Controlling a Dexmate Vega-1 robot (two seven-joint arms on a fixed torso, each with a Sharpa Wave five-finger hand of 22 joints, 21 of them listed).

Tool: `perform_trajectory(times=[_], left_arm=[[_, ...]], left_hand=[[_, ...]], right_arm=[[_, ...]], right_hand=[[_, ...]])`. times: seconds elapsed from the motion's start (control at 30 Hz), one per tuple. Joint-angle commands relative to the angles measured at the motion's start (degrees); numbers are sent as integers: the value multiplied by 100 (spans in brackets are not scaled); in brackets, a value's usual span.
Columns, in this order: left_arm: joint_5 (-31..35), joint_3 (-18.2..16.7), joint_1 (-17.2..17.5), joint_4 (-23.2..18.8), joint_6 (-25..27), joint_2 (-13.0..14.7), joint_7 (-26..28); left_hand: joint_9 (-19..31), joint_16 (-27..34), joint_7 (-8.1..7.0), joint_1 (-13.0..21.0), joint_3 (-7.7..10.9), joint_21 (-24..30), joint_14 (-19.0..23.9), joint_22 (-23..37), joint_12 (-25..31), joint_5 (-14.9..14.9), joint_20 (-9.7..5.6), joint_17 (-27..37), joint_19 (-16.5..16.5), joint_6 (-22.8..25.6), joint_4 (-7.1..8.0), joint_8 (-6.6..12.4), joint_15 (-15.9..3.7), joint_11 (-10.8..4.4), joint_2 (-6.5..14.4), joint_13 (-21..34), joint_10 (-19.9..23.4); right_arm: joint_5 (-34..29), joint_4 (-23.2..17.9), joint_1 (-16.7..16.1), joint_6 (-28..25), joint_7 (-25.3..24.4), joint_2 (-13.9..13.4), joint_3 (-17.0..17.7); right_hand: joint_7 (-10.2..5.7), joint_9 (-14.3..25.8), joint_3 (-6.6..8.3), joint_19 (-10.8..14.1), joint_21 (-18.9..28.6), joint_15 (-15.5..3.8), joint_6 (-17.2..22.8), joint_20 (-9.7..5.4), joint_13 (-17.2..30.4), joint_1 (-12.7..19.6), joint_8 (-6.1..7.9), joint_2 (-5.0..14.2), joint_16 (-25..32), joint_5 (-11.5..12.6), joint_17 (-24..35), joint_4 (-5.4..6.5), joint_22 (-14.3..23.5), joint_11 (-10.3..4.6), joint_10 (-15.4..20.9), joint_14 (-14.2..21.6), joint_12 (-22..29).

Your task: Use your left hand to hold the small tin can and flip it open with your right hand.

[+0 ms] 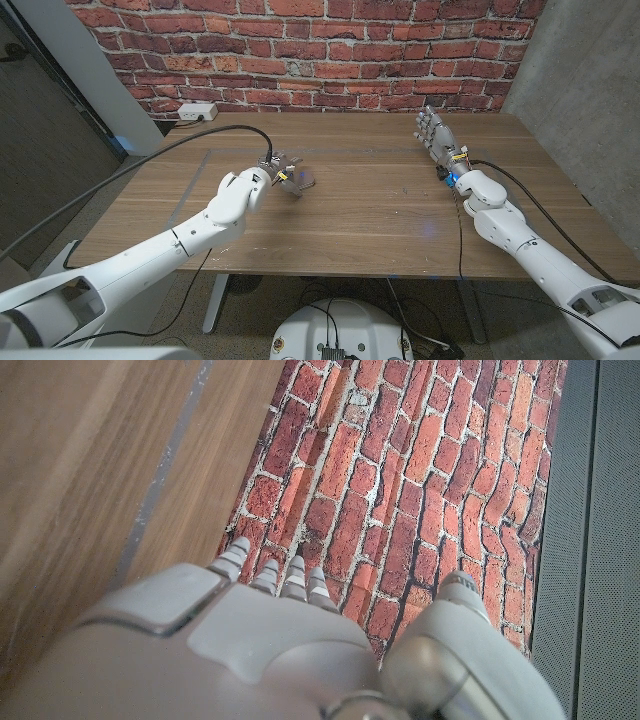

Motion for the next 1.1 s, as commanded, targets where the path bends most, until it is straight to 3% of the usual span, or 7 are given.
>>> perform_trajectory(times=[0.03, 0.5, 0.63, 0.8, 0.93, 1.0, 1.1], left_arm=[[3, -28, 79, -42, 59, 2, 8], [-12, 64, 53, 77, 75, -137, 141], [-51, 46, 62, 45, 64, -126, 177], [-209, -77, 243, -16, -11, -110, 740], [-273, -136, 344, -73, -12, -112, 1034], [-319, -169, 381, -108, -1, -119, 1128], [-400, -212, 415, -138, 30, -139, 1217]], left_hand=[[-6, 44, 9, 15, 13, 53, 74, 10, 66, -4, 31, 29, 40, 80, -27, 37, -214, 7, -39, 23, 95], [-6, 56, -14, 106, 52, 80, 238, 11, 181, -21, 5, 40, 171, 198, -56, 35, -306, -7, 25, 78, 272], [-3, 66, -10, 242, 131, 94, 379, 10, 272, -39, -34, 43, 266, 419, -96, 86, -357, -5, 137, 114, 430], [15, 107, -53, 644, 315, 136, 787, 9, 495, -111, -65, 42, 542, 698, -251, 95, -567, -27, 297, 190, 815], [30, 144, -144, 890, 415, 136, 1232, 8, 813, -217, -124, 68, 788, 1548, -288, 273, -798, -39, 344, 277, 1463], [29, 151, -138, 1023, 470, 145, 1368, 7, 881, -236, -136, 73, 896, 1743, -319, 297, -867, -42, 363, 290, 1648], [27, 118, -53, 1122, 508, 126, 1409, 7, 907, -261, -150, 80, 935, 1457, -329, 132, -892, -43, 356, 295, 1748]], right_arm=[[67, -64, -55, -40, -5, -12, 28], [106, -128, -124, -47, -22, -62, 81], [96, -105, -125, -28, -5, -64, 77], [122, -80, -118, -26, 16, -49, 82], [123, -65, -118, -16, 13, -52, 91], [134, -72, -125, -24, 13, -62, 102], [138, -66, -130, -11, 24, -72, 112]], right_hand=[[-16, 34, -7, -49, 11, -10, -59, 18, 14, 9, 11, 69, 6, -11, 17, 11, 23, 22, -46, -42, 30], [-15, 34, -10, -50, 15, -11, -53, -2, 14, 11, 16, 80, 10, -10, 16, 4, 23, 16, -49, -40, 37], [-16, 34, -11, -50, 16, -10, -58, -4, 13, 10, 15, 83, 10, -10, 16, 3, 23, 24, -46, -42, 40], [-20, 34, -12, -53, 17, -8, -60, -1, 13, 10, 15, 90, 11, -10, 16, 1, 23, 25, -54, -43, 40], [-23, 34, -13, -52, 18, -9, -64, -3, 13, 10, 14, 94, 11, -10, 16, 0, 23, 28, -63, -44, 38], [-20, 34, -13, -52, 18, -10, -65, -4, 13, 10, 14, 95, 10, -10, 16, -1, 23, 30, -62, -47, 39], [-22, 34, -13, -54, 18, -9, -67, -1, 13, 11, 13, 98, 10, -11, 16, -3, 23, 30, -63, -49, 41]])
